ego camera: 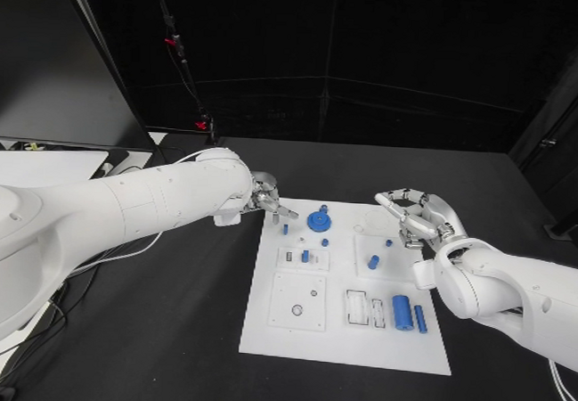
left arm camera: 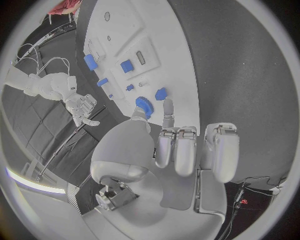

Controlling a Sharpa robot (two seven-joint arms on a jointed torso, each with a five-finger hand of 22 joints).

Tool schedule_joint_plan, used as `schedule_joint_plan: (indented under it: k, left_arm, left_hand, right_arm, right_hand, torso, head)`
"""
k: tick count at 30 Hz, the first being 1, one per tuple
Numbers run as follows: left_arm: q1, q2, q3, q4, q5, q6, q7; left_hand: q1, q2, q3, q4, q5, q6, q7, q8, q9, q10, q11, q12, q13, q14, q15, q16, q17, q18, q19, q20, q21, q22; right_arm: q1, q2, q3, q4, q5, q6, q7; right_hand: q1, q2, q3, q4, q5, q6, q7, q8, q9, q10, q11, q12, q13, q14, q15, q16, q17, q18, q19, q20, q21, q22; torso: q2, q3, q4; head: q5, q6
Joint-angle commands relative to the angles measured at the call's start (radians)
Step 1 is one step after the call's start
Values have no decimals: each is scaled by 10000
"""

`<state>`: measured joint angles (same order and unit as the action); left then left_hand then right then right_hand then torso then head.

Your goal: Assemble the parts on the task board

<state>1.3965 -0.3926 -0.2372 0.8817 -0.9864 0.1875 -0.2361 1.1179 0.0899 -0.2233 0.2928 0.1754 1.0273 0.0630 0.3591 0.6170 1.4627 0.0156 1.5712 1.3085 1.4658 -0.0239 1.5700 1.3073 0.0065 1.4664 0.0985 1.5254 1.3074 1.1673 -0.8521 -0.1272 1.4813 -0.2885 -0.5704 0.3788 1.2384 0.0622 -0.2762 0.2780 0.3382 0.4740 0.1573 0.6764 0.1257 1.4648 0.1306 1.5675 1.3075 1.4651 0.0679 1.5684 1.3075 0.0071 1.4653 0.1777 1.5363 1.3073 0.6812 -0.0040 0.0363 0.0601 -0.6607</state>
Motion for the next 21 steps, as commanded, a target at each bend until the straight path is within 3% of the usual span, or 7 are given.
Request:
schedule_joint_plan:
  k: [1,6,9,11,15,21]
  left_arm:
    - [-18,67,9,-138,-95,464,175]
    - [-74,169,9,-281,-97,798,218]
    - [-97,221,9,-364,-76,1019,289]
    - [-108,246,9,-414,-63,1109,313]
    - [-120,269,9,-483,-52,1110,300]
    - [-130,272,9,-546,-48,1066,183]
  left_hand:
    - [-25,-19,-86,1,-72,85,28,-73,8,1081,-22,-4,2623,1050,-10,8,2635,95,488,-61,44,2424]
    - [140,125,-70,-35,-117,301,-42,-15,137,1081,-73,-4,2623,1050,-28,8,2635,92,500,-64,53,2428]
    - [653,423,17,-29,-937,340,-110,125,490,1081,-141,-4,2623,1050,-86,8,2635,110,439,-105,6,2405]
    - [670,533,-91,-14,-1163,362,-138,322,851,1081,-182,-4,2623,1050,-112,8,2635,111,435,-131,2,2403]
    - [353,524,-499,-18,-1249,271,-173,625,1472,1081,-188,-4,2623,1050,-146,8,2635,102,466,-170,24,2415]
    - [-272,629,-900,-6,-1252,248,-169,776,1865,1081,-204,-4,2623,1050,-154,8,2635,79,543,-187,83,2445]
  right_arm:
    - [15,12,6,16,23,-14,56]
    - [16,16,6,13,23,-3,30]
    - [16,24,6,15,23,0,17]
    - [16,27,6,16,23,2,11]
    - [16,16,6,19,23,4,5]
    - [16,5,6,29,22,11,3]
  right_hand:
    - [16,75,-3,48,29,65,534,11,-10,1060,48,33,2633,1057,77,24,2633,71,642,74,-35,2430]
    - [16,75,-3,48,29,65,534,11,-10,1060,48,33,2633,1057,77,24,2633,71,642,74,-35,2430]
    - [16,75,-3,48,29,65,534,11,-10,1060,48,33,2633,1057,77,24,2633,71,642,74,-35,2430]
    - [16,75,-3,48,29,65,534,11,-10,1060,48,33,2633,1057,77,24,2633,71,642,74,-35,2430]
    - [16,75,-3,48,29,65,534,11,-10,1060,48,33,2633,1057,77,24,2633,71,642,74,-35,2430]
    - [16,75,-3,48,29,65,534,11,-10,1060,48,33,2633,1057,77,24,2633,71,642,74,-35,2430]
  torso:
    - [-1,10,7]
    - [0,10,16]
    - [0,6,2]
    - [-4,5,-3]
    - [-3,10,11]
    - [-4,11,9]
  head:
    - [-11,-10]
    - [-35,-33]
    - [-27,-32]
    - [-31,-51]
    - [-54,-66]
    - [-75,-95]
